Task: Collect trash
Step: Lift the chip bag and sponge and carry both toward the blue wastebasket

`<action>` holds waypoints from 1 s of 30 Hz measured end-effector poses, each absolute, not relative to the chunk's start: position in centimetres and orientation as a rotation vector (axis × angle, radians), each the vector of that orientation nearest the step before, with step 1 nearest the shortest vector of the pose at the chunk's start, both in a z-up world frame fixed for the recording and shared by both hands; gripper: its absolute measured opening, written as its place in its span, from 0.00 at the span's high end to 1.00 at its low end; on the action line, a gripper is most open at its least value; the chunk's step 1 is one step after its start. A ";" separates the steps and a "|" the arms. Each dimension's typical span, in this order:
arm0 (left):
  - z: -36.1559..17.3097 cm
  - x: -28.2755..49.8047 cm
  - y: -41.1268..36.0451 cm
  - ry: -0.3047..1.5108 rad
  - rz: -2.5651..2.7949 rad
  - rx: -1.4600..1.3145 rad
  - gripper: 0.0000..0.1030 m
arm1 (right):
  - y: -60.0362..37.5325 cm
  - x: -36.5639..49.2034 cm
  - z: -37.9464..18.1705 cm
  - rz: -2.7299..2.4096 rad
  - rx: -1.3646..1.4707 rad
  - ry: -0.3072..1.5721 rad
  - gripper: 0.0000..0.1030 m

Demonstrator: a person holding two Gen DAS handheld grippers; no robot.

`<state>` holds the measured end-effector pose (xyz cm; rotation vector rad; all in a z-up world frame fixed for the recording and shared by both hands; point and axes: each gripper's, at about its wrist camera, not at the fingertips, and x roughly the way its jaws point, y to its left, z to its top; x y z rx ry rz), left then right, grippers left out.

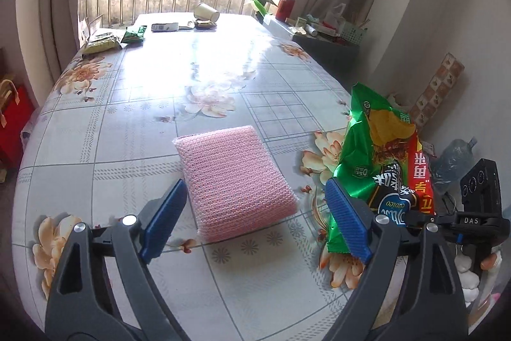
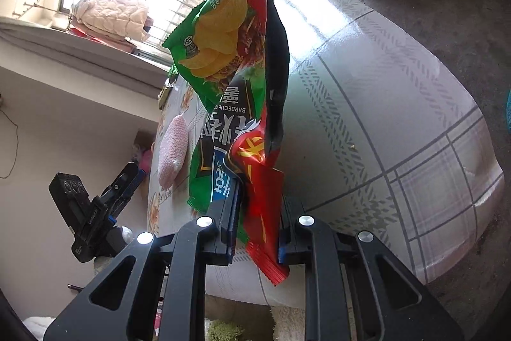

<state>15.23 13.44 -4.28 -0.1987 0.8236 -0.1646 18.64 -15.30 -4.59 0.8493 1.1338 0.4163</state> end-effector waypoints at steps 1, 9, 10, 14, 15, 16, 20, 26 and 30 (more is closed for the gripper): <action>-4.5 15.8 13.6 0.841 -0.154 -0.203 0.17 | -15.0 18.7 -4.4 0.417 0.851 1.127 0.82; -6.4 20.4 13.3 0.932 -0.053 -0.227 0.17 | -14.7 18.8 -4.2 0.407 0.834 1.125 0.82; -6.6 20.7 13.0 0.937 -0.039 -0.210 0.17 | -14.7 18.8 -4.2 0.408 0.835 1.124 0.82; -7.9 21.8 12.8 0.995 0.003 -0.207 0.17 | -14.8 18.7 -4.3 0.410 0.838 1.121 0.82; -8.3 21.9 13.0 1.008 0.010 -0.215 0.17 | -14.9 18.6 -4.4 0.411 0.838 1.119 0.82; -8.4 21.9 13.1 1.002 0.017 -0.214 0.17 | -15.0 18.6 -4.4 0.409 0.839 1.118 0.83; -8.5 21.5 13.4 0.986 0.006 -0.200 0.17 | -14.9 18.5 -4.5 0.411 0.837 1.113 0.83; -8.2 20.5 13.7 0.975 -0.011 -0.209 0.25 | -15.3 18.3 -4.7 0.427 0.870 1.104 0.83; -8.2 19.9 13.5 0.974 -0.022 -0.213 0.26 | -15.9 18.0 -5.0 0.444 0.923 1.097 0.83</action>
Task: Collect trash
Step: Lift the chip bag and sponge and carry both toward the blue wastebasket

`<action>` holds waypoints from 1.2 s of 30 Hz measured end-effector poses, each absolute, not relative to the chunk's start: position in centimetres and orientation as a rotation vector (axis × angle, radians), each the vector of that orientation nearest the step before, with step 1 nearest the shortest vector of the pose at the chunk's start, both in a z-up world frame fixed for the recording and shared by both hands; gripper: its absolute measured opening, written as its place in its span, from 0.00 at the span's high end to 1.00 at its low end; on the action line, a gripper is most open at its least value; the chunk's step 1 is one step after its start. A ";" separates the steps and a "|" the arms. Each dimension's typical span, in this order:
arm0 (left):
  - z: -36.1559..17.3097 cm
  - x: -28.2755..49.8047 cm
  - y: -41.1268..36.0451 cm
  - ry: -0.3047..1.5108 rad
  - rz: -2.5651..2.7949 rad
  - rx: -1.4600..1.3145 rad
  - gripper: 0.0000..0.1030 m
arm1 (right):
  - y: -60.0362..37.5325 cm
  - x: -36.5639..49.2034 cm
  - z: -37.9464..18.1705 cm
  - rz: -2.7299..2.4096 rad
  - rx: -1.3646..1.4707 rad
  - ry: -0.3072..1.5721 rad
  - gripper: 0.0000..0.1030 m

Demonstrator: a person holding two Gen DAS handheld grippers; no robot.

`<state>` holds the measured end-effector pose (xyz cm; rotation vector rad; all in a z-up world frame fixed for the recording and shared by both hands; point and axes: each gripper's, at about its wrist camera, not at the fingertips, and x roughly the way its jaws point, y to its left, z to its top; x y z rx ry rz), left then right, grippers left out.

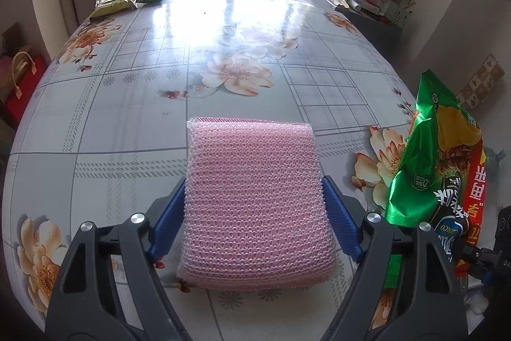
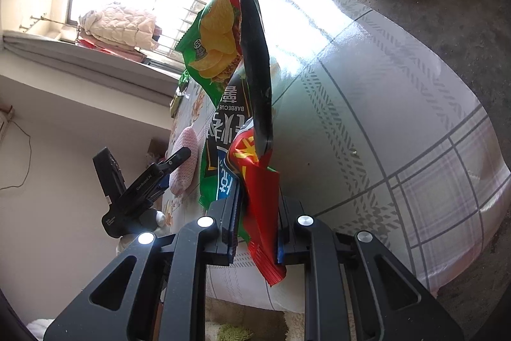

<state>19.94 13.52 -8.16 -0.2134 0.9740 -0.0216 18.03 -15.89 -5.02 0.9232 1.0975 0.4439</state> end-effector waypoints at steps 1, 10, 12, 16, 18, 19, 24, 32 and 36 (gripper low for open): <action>-8.1 19.7 13.5 0.974 -0.026 -0.218 0.26 | -16.0 17.9 -5.0 0.445 0.931 1.096 0.83; -7.5 18.0 12.9 0.958 -0.080 -0.260 0.26 | -16.5 17.3 -3.7 0.460 0.945 1.052 0.91; -7.0 17.7 12.7 0.947 -0.092 -0.262 0.26 | -16.5 17.3 -3.2 0.462 0.944 1.043 0.92; -5.7 17.2 12.5 0.917 -0.120 -0.270 0.26 | -16.4 17.1 -2.3 0.469 0.942 1.021 0.93; -4.9 17.0 12.3 0.900 -0.132 -0.270 0.26 | -16.5 16.9 -1.7 0.469 0.937 1.005 0.93; -4.6 16.9 12.3 0.893 -0.138 -0.270 0.26 | -16.5 16.7 -1.5 0.470 0.937 0.997 0.93; -3.2 16.7 11.9 0.869 -0.167 -0.264 0.26 | -17.1 15.8 -0.6 0.463 0.944 0.955 0.93; -1.4 16.2 9.9 0.845 -0.219 -0.246 0.26 | -20.0 13.5 0.4 0.436 0.972 0.871 0.93; -0.3 16.3 7.3 0.838 -0.273 -0.217 0.26 | -22.4 11.7 0.7 0.406 0.997 0.814 0.93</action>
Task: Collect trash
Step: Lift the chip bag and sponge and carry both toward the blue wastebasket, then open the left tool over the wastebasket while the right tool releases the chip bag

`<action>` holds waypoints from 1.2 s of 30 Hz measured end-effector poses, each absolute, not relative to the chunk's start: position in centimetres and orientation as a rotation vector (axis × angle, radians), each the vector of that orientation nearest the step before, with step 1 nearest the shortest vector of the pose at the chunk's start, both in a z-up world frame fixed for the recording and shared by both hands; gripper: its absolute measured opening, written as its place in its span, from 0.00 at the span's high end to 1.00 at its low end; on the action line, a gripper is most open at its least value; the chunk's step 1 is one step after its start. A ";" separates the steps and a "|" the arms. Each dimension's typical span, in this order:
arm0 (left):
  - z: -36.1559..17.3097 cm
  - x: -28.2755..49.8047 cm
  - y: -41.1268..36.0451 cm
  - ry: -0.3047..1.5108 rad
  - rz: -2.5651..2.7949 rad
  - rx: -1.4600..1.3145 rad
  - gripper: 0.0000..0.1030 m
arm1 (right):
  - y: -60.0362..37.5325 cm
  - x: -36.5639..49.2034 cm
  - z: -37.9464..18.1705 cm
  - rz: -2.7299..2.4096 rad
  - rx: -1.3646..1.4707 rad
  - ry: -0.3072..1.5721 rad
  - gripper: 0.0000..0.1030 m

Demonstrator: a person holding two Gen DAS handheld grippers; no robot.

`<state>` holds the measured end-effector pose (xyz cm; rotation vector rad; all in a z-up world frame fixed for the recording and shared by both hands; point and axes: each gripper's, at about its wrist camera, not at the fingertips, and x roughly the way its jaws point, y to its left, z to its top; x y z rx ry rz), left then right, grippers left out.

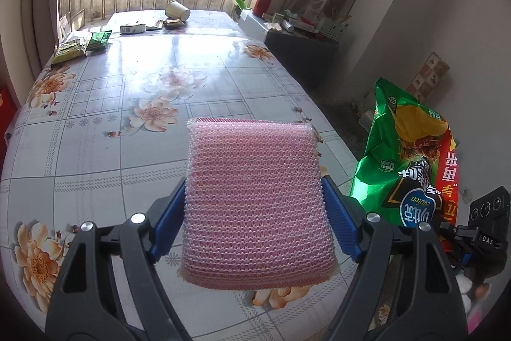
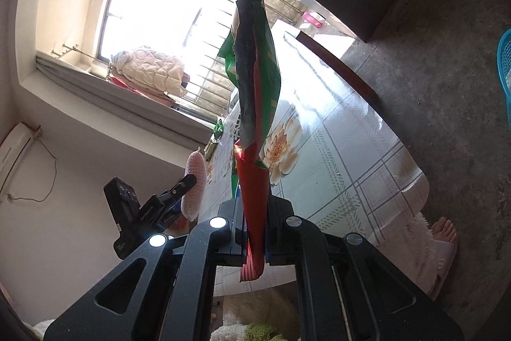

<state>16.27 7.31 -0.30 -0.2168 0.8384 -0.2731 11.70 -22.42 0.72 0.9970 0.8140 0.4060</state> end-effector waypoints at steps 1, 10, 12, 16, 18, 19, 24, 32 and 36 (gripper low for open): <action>0.0 16.3 6.3 0.836 -0.292 -0.204 0.26 | -23.2 11.1 0.8 0.395 1.004 0.798 0.93; 1.9 17.0 -6.8 0.876 -0.576 -0.073 0.26 | -33.7 3.1 0.7 0.162 1.089 0.620 0.93; 1.8 17.4 -10.8 0.911 -0.659 -0.043 0.26 | -36.2 0.9 0.4 0.069 1.093 0.591 0.93; 0.5 18.7 -18.8 1.000 -0.780 0.009 0.26 | -40.8 -3.0 -0.6 -0.153 1.080 0.569 0.93; -0.9 19.5 -23.1 1.049 -0.829 0.047 0.26 | -42.7 -4.6 -1.3 -0.255 1.069 0.569 0.93; -1.6 19.9 -25.1 1.079 -0.844 0.062 0.26 | -43.6 -5.3 -1.7 -0.285 1.075 0.566 0.93; -6.5 21.8 -34.2 1.216 -0.902 0.140 0.25 | -46.4 -7.0 -4.4 -0.361 1.142 0.556 0.93; -14.0 26.2 -44.1 1.291 -0.861 0.162 0.22 | -49.0 -8.5 -9.1 -0.449 1.235 0.594 0.93; -17.7 28.8 -47.3 1.323 -0.837 0.098 0.18 | -49.9 -8.6 -11.0 -0.491 1.268 0.630 0.93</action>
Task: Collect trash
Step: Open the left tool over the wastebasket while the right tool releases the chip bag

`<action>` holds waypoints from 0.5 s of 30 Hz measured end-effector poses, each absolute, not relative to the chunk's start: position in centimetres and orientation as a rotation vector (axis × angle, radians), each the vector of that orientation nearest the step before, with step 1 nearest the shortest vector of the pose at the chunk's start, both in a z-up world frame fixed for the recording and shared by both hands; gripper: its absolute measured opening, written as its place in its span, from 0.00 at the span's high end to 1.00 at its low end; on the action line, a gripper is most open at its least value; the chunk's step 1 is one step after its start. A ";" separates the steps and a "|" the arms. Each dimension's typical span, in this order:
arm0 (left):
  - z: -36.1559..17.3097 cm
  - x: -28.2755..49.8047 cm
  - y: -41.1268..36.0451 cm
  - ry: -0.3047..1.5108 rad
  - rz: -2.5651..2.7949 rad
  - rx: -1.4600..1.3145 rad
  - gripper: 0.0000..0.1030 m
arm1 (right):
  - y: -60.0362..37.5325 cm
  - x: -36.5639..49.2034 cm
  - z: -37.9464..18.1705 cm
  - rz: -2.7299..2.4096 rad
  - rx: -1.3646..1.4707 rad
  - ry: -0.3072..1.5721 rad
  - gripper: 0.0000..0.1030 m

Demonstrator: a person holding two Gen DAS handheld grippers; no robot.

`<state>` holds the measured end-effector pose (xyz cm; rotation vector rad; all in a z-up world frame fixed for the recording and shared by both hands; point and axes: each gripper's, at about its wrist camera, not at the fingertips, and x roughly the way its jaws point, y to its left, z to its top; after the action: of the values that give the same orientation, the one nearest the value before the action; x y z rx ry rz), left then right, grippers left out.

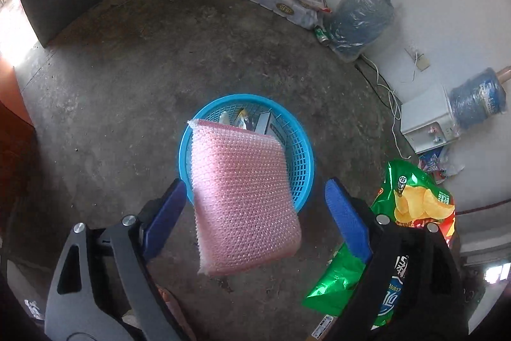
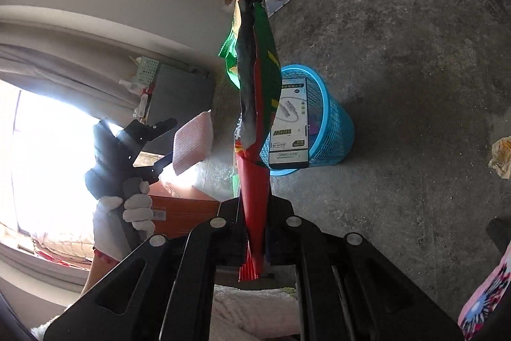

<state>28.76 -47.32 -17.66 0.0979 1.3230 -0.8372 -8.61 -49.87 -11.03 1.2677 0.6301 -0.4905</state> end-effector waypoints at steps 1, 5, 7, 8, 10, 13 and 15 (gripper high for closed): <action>-18.3 29.3 -47.7 1.343 -0.834 0.075 0.18 | -49.9 -8.6 -11.3 -0.497 1.271 0.637 0.93; -19.7 29.9 -47.8 1.382 -0.821 0.041 0.18 | -50.6 -8.4 -11.7 -0.545 1.249 0.668 0.93; -19.3 29.8 -46.9 1.370 -0.830 0.052 0.18 | -51.1 -7.6 -11.8 -0.596 1.190 0.702 0.93; -18.9 29.8 -46.4 1.362 -0.836 0.063 0.18 | -51.3 -7.0 -11.3 -0.628 1.142 0.729 0.93; -17.7 29.7 -45.1 1.342 -0.851 0.069 0.18 | -51.6 -5.4 -10.8 -0.703 1.028 0.795 0.93; -15.5 29.4 -42.3 1.314 -0.864 0.073 0.18 | -52.2 -1.7 -10.7 -0.781 0.872 0.856 0.93; -13.9 29.3 -40.3 1.293 -0.873 0.075 0.18 | -52.7 1.0 -11.4 -0.837 0.767 0.883 0.93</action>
<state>29.27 -40.28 -13.92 0.0752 1.2928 -0.8728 1.00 -52.69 -11.40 0.7666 0.8829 -0.8370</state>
